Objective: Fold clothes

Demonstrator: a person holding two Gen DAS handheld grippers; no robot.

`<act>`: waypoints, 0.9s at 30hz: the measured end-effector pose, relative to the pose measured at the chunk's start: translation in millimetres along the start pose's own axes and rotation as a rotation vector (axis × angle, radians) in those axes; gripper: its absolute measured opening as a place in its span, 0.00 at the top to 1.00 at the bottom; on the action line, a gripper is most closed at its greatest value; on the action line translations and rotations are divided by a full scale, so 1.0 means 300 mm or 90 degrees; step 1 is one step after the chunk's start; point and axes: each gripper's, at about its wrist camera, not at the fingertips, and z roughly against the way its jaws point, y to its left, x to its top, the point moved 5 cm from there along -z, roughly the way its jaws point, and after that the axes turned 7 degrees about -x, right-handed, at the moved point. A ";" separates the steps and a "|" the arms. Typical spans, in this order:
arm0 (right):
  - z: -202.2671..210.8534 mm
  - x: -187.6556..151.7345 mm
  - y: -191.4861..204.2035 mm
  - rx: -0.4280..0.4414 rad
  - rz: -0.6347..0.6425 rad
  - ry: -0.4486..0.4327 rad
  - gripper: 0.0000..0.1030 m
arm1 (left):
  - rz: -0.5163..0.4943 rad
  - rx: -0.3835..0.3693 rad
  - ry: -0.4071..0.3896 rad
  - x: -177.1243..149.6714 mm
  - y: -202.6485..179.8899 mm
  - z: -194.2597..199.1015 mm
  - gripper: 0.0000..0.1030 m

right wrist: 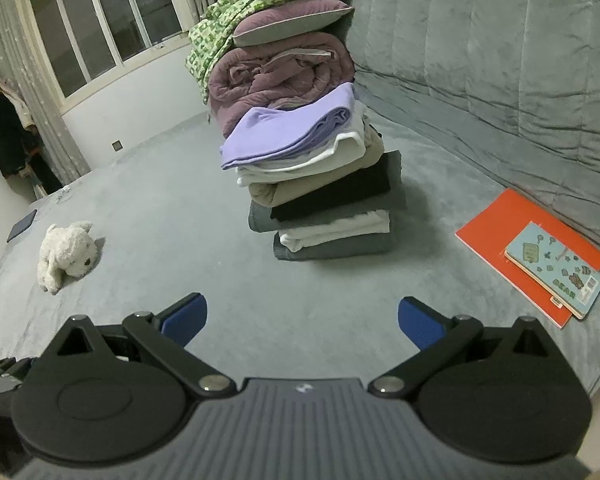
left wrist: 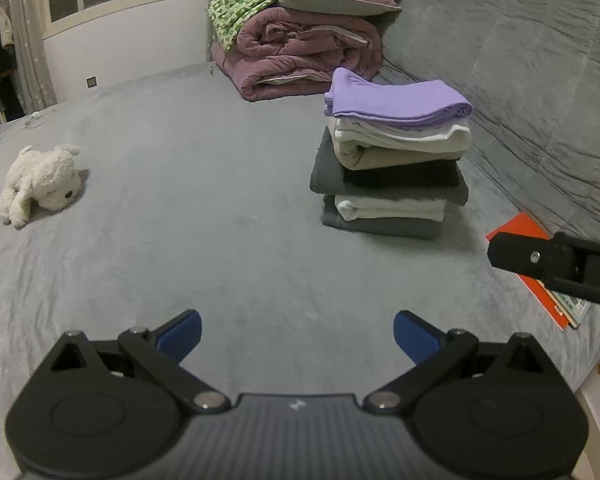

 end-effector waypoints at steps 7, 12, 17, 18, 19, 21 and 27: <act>-0.010 0.004 -0.010 -0.002 -0.002 0.003 0.00 | 0.000 -0.002 0.001 0.002 -0.005 -0.004 0.01; -0.008 0.007 -0.012 -0.005 -0.001 0.002 0.00 | 0.001 -0.005 0.001 0.001 -0.007 -0.004 0.01; -0.011 0.010 -0.009 -0.004 0.003 0.002 0.00 | 0.002 -0.007 0.002 0.001 -0.009 -0.005 0.01; -0.011 0.010 -0.009 -0.004 0.003 0.002 0.00 | 0.002 -0.007 0.002 0.001 -0.009 -0.005 0.01; -0.012 0.010 -0.008 -0.004 0.004 0.003 0.00 | 0.001 -0.007 0.003 0.001 -0.009 -0.005 0.01; -0.012 0.011 -0.006 -0.004 0.004 0.003 0.00 | 0.000 -0.007 0.003 0.001 -0.011 -0.005 0.01; -0.016 0.015 -0.005 -0.003 0.006 0.004 0.00 | 0.002 -0.006 0.003 0.005 -0.010 -0.005 0.01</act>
